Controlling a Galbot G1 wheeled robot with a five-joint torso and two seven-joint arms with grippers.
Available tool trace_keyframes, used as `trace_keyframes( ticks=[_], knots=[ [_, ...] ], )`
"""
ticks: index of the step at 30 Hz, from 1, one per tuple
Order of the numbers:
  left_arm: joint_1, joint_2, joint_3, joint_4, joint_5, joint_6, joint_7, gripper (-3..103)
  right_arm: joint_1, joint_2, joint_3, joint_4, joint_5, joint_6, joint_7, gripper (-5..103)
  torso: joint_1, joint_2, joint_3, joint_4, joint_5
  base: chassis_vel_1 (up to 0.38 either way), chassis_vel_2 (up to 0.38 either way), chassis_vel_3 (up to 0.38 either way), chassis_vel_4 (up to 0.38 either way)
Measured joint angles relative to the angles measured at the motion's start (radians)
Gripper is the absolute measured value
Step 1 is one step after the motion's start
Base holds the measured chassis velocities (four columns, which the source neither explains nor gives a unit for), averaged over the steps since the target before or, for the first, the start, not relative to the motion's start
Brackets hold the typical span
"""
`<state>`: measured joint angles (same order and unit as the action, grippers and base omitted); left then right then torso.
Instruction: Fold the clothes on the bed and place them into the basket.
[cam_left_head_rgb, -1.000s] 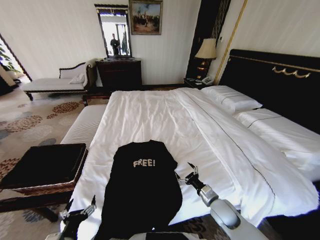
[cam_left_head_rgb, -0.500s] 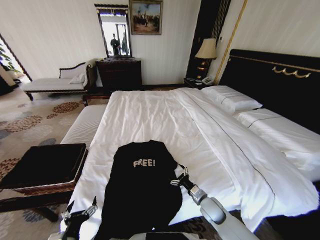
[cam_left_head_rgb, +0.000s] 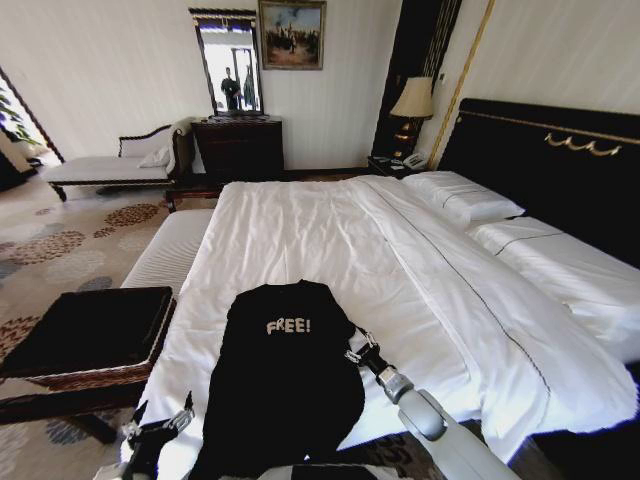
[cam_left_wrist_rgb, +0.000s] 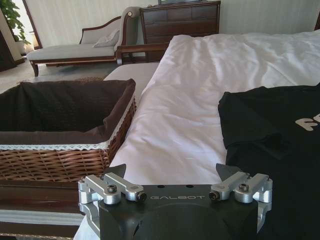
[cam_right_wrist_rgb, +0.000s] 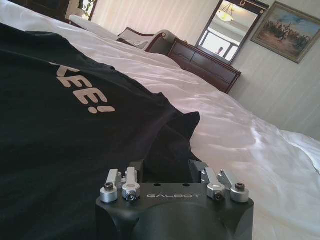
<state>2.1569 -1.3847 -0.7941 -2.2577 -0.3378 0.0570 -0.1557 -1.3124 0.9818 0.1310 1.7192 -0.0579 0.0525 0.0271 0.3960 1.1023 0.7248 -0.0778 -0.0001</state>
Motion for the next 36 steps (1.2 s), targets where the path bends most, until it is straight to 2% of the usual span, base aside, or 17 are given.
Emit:
trace_keyframes(
  ticks=[1, 2, 4, 5, 7, 8, 11, 13, 15, 22, 26, 30, 31, 35, 36],
  knots=[
    [0.001, 0.001, -0.001, 0.000, -0.002, 0.000, 0.000, 100, 0.000, -0.001, 0.000, -0.002, -0.001, 0.000, 0.000, 51, 0.000, 0.000, 0.000, 0.0000, 0.0000, 0.000, 0.000, 0.000, 0.000],
    [0.001, 0.001, -0.001, 0.000, -0.002, 0.000, 0.000, 100, 0.000, -0.001, 0.000, -0.002, -0.001, 0.000, 0.000, 51, 0.000, 0.000, 0.000, 0.0000, 0.0000, 0.000, 0.000, 0.000, 0.000],
    [0.001, 0.003, -0.004, 0.000, -0.005, -0.002, 0.000, 100, 0.000, -0.002, -0.001, -0.004, -0.001, -0.001, 0.002, 39, 0.000, 0.000, 0.000, 0.0000, 0.0001, 0.000, 0.000, 0.000, 0.000],
    [0.001, 0.004, -0.005, 0.000, -0.007, -0.002, 0.000, 100, 0.001, -0.002, -0.001, -0.005, 0.000, -0.002, 0.003, 39, 0.000, 0.000, 0.000, -0.0001, 0.0000, 0.000, 0.000, 0.000, 0.000],
    [0.002, 0.004, -0.005, 0.000, -0.010, -0.003, 0.000, 100, 0.006, -0.003, -0.003, -0.007, 0.001, -0.005, 0.004, 28, 0.000, 0.000, 0.000, 0.0000, 0.0000, 0.000, 0.000, 0.000, 0.000],
    [0.002, 0.004, -0.005, 0.000, -0.010, -0.003, 0.000, 100, 0.006, -0.003, -0.003, -0.007, 0.001, -0.005, 0.004, 28, 0.000, 0.000, 0.000, 0.0000, 0.0000, 0.000, 0.000, 0.000, 0.000],
    [0.003, 0.004, -0.009, 0.001, -0.018, -0.004, 0.000, 100, 0.017, -0.006, -0.010, -0.020, 0.009, -0.008, 0.006, 12, 0.000, 0.000, 0.000, 0.0000, 0.0000, 0.000, 0.000, 0.000, 0.000],
    [0.003, 0.004, -0.010, 0.001, -0.021, -0.004, 0.000, 100, 0.021, -0.005, -0.011, -0.025, 0.012, -0.008, 0.007, 12, 0.000, 0.000, 0.000, 0.0000, 0.0000, 0.000, 0.000, 0.000, 0.000],
    [0.005, 0.005, -0.013, 0.001, -0.026, -0.004, -0.001, 100, 0.030, -0.005, -0.014, -0.033, 0.022, -0.011, 0.013, 2, 0.000, 0.000, 0.000, 0.0000, 0.0001, 0.000, 0.000, 0.000, 0.000],
    [-0.001, 0.010, -0.016, -0.003, -0.026, -0.006, -0.001, 100, 0.038, -0.007, -0.003, -0.028, 0.055, -0.017, 0.021, 0, 0.000, 0.000, 0.000, 0.0000, 0.0002, 0.000, 0.000, 0.000, 0.000],
    [-0.020, 0.017, -0.014, -0.007, -0.025, -0.005, 0.000, 100, 0.039, -0.011, 0.024, 0.008, 0.122, -0.041, 0.028, 0, 0.000, 0.000, 0.000, -0.0001, 0.0001, 0.000, 0.000, 0.000, 0.000],
    [-0.045, 0.028, -0.010, -0.011, -0.022, 0.005, 0.000, 100, 0.073, -0.016, 0.071, 0.041, 0.288, -0.106, 0.045, 0, 0.000, 0.000, 0.000, -0.0001, 0.0000, 0.000, 0.000, 0.000, 0.000],
    [-0.045, 0.028, -0.010, -0.011, -0.022, 0.005, 0.000, 100, 0.073, -0.016, 0.071, 0.041, 0.288, -0.106, 0.045, 0, 0.000, 0.000, 0.000, -0.0001, 0.0000, 0.000, 0.000, 0.000, 0.000],
    [-0.052, 0.033, -0.011, -0.013, -0.022, 0.010, 0.000, 100, 0.137, -0.019, 0.105, 0.032, 0.482, -0.168, 0.058, 0, 0.000, 0.000, 0.000, 0.0000, 0.0001, 0.000, 0.000, 0.000, 0.000],
    [-0.052, 0.033, -0.011, -0.013, -0.022, 0.010, 0.000, 100, 0.137, -0.019, 0.105, 0.032, 0.482, -0.168, 0.058, 0, 0.000, 0.000, 0.000, 0.0000, 0.0001, 0.000, 0.000, 0.000, 0.000]
  ],
)
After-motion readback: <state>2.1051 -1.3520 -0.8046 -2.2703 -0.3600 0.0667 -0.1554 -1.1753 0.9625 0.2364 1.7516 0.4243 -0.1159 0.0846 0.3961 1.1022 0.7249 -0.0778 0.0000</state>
